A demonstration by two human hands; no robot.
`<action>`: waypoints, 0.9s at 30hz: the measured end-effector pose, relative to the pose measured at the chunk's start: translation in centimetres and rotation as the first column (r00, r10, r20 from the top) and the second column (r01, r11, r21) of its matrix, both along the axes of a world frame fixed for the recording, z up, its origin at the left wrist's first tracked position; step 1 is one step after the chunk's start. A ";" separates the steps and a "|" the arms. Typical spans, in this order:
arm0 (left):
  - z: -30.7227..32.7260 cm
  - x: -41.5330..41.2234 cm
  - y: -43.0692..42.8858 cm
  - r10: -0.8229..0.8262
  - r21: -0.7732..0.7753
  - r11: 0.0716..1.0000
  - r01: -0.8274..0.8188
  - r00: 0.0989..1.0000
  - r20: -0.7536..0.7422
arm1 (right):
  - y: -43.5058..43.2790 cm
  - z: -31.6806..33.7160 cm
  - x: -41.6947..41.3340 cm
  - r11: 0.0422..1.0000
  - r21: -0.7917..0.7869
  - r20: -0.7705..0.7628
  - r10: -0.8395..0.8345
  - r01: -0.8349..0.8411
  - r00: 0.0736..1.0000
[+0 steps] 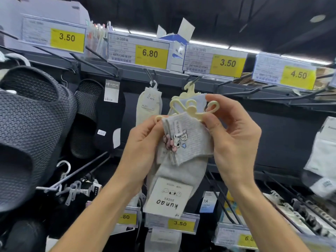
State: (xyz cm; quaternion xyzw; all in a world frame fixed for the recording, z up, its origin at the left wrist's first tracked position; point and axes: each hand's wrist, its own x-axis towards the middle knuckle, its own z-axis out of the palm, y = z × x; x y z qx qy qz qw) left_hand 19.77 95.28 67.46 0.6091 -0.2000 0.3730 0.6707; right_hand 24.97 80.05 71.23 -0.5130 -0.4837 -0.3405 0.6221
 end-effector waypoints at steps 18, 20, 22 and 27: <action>1.6 -0.6 0.4 0.120 0.130 0.982 -0.137 0.984 0.132 | 0.4 2.3 0.2 0.982 -0.143 0.025 0.129 -0.124 0.991; 1.5 -0.5 0.4 0.112 0.129 0.983 -0.130 0.984 0.137 | 0.6 2.4 0.5 0.984 -0.150 0.017 0.104 -0.100 0.994; 1.5 -0.4 0.5 0.112 0.123 0.984 -0.128 0.985 0.128 | 0.8 2.4 0.7 0.981 -0.162 -0.015 0.101 -0.103 0.995; 0.8 0.3 0.0 0.112 0.069 0.991 -0.116 0.992 0.063 | 0.8 2.0 1.7 0.974 -0.166 -0.110 0.140 -0.157 0.984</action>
